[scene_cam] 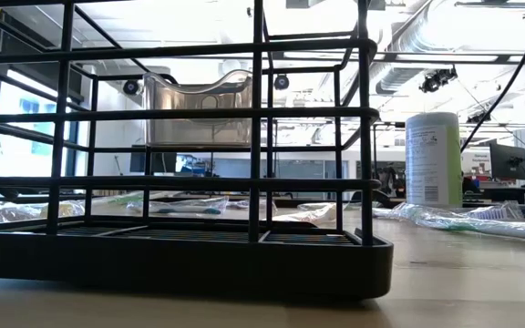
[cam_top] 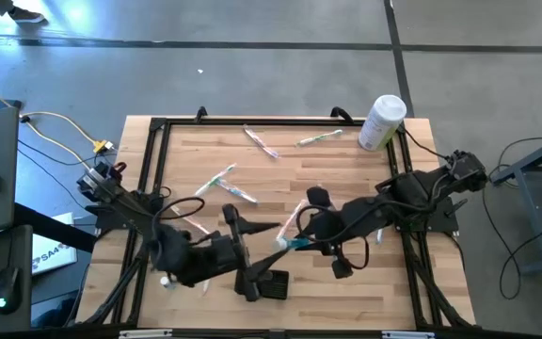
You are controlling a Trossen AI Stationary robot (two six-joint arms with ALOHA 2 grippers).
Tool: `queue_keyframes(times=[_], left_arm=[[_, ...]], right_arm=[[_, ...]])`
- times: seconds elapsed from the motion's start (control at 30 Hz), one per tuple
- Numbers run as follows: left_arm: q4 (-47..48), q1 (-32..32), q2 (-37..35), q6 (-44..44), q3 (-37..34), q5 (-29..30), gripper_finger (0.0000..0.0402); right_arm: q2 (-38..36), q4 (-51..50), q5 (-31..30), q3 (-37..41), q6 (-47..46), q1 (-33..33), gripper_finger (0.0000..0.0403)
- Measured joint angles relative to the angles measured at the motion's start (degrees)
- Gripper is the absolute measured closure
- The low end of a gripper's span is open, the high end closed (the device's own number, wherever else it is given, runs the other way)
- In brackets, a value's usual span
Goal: Pick & Place toothbrushing station
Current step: Put the right blue mouthwash into the black wire organizer
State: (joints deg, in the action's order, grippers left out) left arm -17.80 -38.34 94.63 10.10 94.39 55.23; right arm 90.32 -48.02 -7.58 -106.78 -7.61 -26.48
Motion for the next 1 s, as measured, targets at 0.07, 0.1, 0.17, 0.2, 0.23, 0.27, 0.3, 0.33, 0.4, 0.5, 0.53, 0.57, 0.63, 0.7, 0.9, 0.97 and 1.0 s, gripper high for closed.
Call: queue_keyframes(times=[0.07,0.1,0.17,0.2,0.23,0.27,0.3,0.33,0.4,0.5,0.53,0.57,0.63,0.7,0.9,0.97,1.0], left_arm=[[16.0,-0.7,0.0,-9.9,5.6,-0.5,0.0161],[24.2,-1.2,0.0,-15.3,8.7,-1.0,0.0161],[38.4,-1.5,0.1,-27.0,14.5,-4.3,0.0161],[43.6,-1.5,0.2,-32.2,16.7,-5.9,0.0161],[48.0,-1.5,0.4,-36.2,18.5,-7.0,0.0161],[51.1,-1.5,0.6,-38.9,19.8,-7.5,0.0161],[53.1,-1.4,0.7,-40.0,20.5,-7.8,0.016],[54.0,-1.4,0.8,-40.1,20.6,-8.0,0.016],[54.5,-1.3,0.8,-38.9,20.6,-8.6,0.016],[55.2,-0.1,0.8,-35.0,20.8,-10.4,0.016],[55.9,0.3,0.8,-34.4,20.8,-11.3,0.016],[56.5,0.8,0.8,-34.3,20.8,-11.9,0.016],[57.7,2.5,0.8,-34.3,20.8,-13.2,0.016],[59.2,3.7,0.8,-34.2,20.8,-14.2,0.016],[60.0,6.4,0.8,-32.3,20.8,-16.3,0.016],[60.0,7.0,0.8,-31.3,20.8,-17.9,0.016],[60.1,7.2,0.8,-30.9,20.8,-18.9,0.016]], right_arm=[[-0.1,-1.5,0.6,0.0,-0.7,0.0,0.0336],[-0.1,-2.0,0.6,0.0,-0.9,0.0,0.0336],[-0.1,-2.8,0.6,0.0,-1.0,0.0,0.0336],[-0.1,-3.0,0.6,0.0,-1.0,0.0,0.0336],[-0.1,-3.0,0.7,0.0,-1.1,0.0,0.0336],[-0.1,-3.1,1.0,0.0,-1.1,0.0,0.0336],[-0.1,-3.1,1.3,0.0,-1.1,0.0,0.0336],[-0.1,-3.2,1.5,0.0,-1.1,0.0,0.0336],[-0.1,-3.7,1.7,0.0,-1.1,0.4,0.0336],[-0.1,-4.0,2.0,0.0,-1.2,1.3,0.0336],[-0.1,-3.9,2.0,0.0,-1.2,1.6,0.0336],[-0.1,-3.6,2.0,0.0,-1.2,1.8,0.0336],[-0.1,-3.1,2.2,0.0,-1.2,2.4,0.0336],[-0.1,-3.2,3.3,0.0,-1.2,3.0,0.0336],[-0.2,-3.7,3.4,0.0,-1.2,3.8,0.0336],[-0.2,-3.6,3.4,0.0,-1.2,3.8,0.0336],[-0.2,-3.6,3.4,0.0,-1.2,4.1,0.0336]])
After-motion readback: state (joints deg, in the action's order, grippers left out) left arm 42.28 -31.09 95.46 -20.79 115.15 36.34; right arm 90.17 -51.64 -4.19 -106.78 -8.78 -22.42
